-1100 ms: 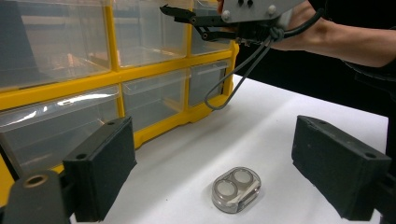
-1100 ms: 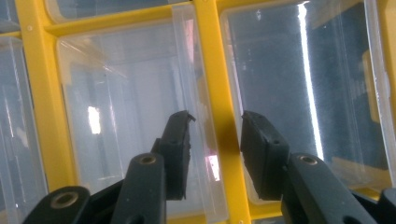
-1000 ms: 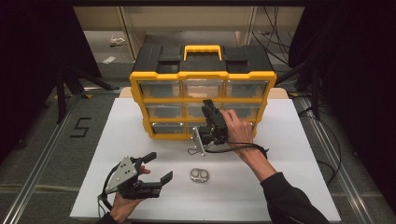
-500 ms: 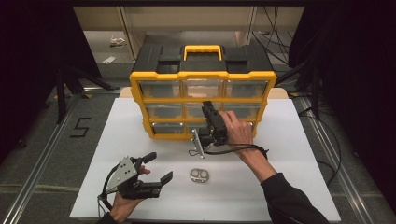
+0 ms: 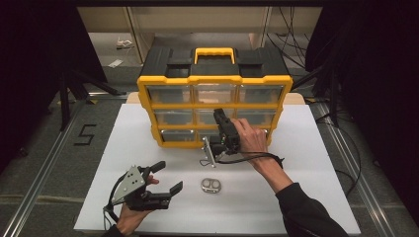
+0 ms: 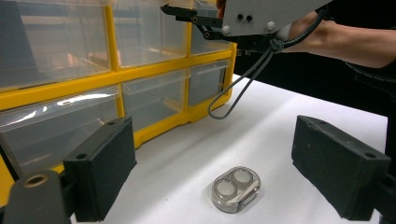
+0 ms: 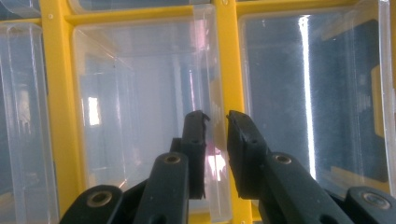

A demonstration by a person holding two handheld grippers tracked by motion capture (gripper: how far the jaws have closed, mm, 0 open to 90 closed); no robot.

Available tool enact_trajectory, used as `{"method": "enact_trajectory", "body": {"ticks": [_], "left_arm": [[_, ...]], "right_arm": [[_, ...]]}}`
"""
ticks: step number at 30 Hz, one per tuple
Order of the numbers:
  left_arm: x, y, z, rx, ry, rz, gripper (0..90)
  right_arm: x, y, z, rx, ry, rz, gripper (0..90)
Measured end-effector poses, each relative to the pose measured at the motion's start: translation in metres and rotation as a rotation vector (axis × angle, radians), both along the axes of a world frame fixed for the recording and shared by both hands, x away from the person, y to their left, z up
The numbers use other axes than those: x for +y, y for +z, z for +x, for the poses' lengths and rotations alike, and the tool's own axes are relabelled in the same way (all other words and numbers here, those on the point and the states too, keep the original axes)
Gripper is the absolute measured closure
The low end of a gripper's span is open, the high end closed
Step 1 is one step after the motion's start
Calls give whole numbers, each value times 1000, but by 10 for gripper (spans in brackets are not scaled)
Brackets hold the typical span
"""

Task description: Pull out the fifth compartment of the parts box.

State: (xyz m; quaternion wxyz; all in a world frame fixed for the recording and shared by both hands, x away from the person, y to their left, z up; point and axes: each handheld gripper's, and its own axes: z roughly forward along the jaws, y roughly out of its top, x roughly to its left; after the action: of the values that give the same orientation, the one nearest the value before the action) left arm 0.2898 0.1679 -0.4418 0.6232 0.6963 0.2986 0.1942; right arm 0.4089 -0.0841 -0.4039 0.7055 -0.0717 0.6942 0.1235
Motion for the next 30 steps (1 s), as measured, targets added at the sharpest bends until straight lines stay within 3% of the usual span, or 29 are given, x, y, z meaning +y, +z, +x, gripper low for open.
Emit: {"method": "enact_trajectory", "body": {"ticks": [13, 30], "left_arm": [[0, 0, 0, 2, 1, 1, 131], [1, 0, 1, 8, 9, -1, 132]], "right_arm": [[-1, -1, -6, -26, 21, -32, 791], [-5, -4, -18, -39, 37, -35, 793]]}}
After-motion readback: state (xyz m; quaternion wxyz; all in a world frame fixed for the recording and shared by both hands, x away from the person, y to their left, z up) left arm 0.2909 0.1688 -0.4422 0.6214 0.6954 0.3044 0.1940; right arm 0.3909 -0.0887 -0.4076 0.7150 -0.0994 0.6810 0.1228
